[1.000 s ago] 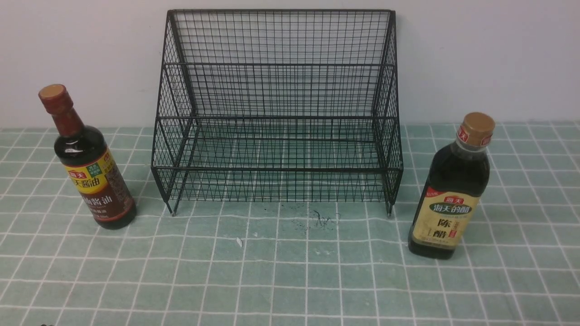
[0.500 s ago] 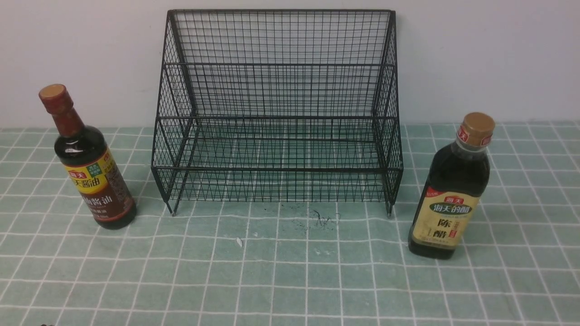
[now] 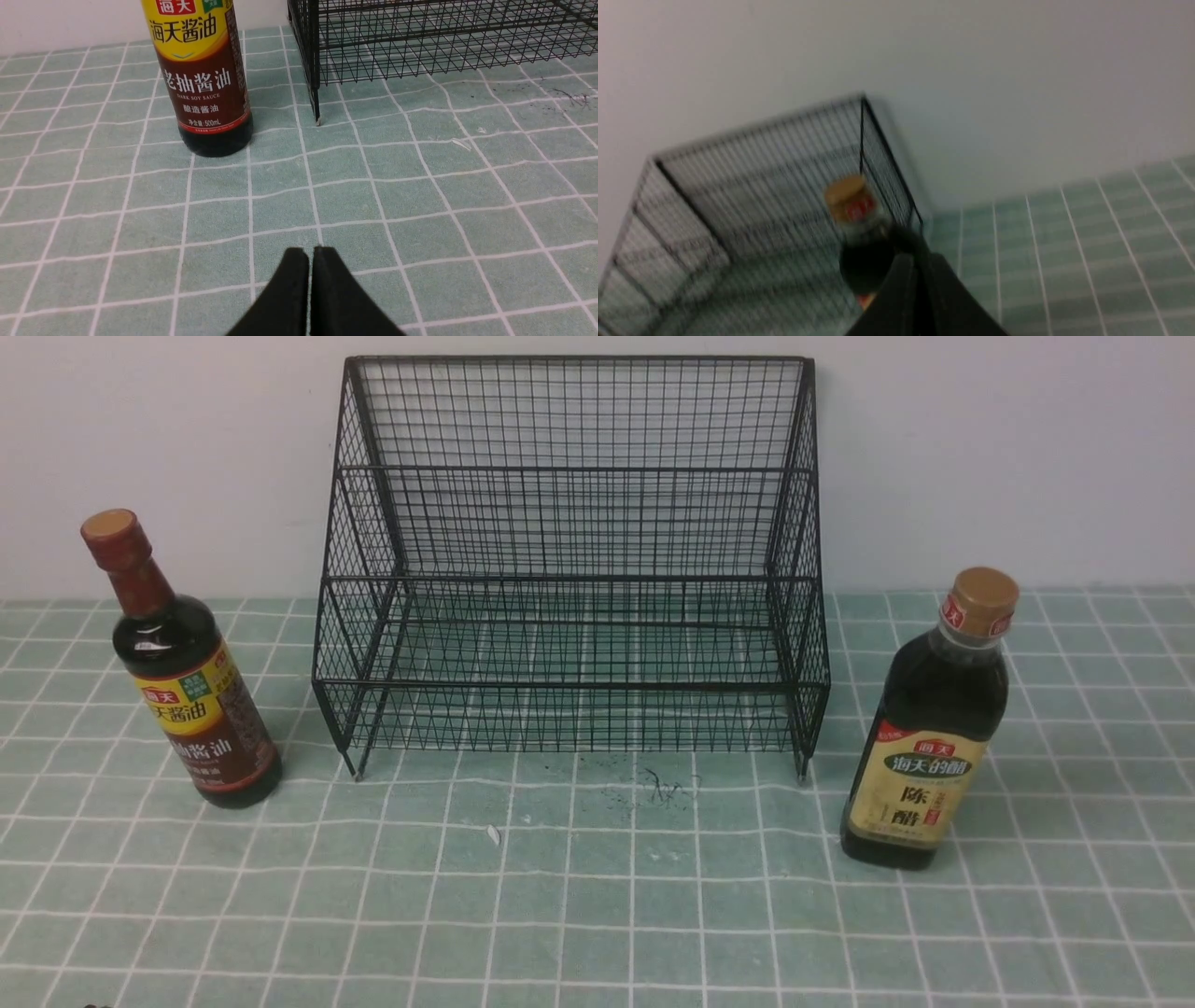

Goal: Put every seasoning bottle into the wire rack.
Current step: Use the right arm to grab the condiment bottle closest to it

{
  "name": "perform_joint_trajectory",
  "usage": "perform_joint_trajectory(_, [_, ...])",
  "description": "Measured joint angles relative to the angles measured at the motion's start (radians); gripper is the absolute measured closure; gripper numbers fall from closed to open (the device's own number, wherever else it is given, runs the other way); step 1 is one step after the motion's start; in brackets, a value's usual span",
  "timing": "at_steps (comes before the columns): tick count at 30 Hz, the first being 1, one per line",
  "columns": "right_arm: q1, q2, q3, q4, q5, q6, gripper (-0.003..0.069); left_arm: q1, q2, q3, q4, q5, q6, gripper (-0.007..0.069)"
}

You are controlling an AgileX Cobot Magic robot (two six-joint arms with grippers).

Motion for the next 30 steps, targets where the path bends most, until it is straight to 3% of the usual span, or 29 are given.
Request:
perform_joint_trajectory(5, [0.000,0.372,-0.324,-0.104,0.359,-0.020,0.0672,0.000,0.000,0.000,0.000,0.000,0.000,0.0631])
perform_joint_trajectory(11, [0.001,0.633,-0.600,-0.113,0.516,-0.039,0.0616,0.000,0.000,0.000,0.000,0.000,0.000,0.0631])
perform_joint_trajectory(16, [0.085,0.752,-0.764,-0.100,0.517,-0.058,0.0501,0.000,0.000,0.000,0.000,0.000,0.000,0.0631])
perform_joint_trajectory(23, [0.237,0.879,-0.817,-0.223,0.442,-0.048,0.0263,0.000,0.000,0.000,0.000,0.000,0.000,0.0631])
perform_joint_trajectory(30, [0.258,1.007,-0.817,-0.277,0.378,0.010,0.0109,0.000,0.000,0.000,0.000,0.000,0.000,0.0631])
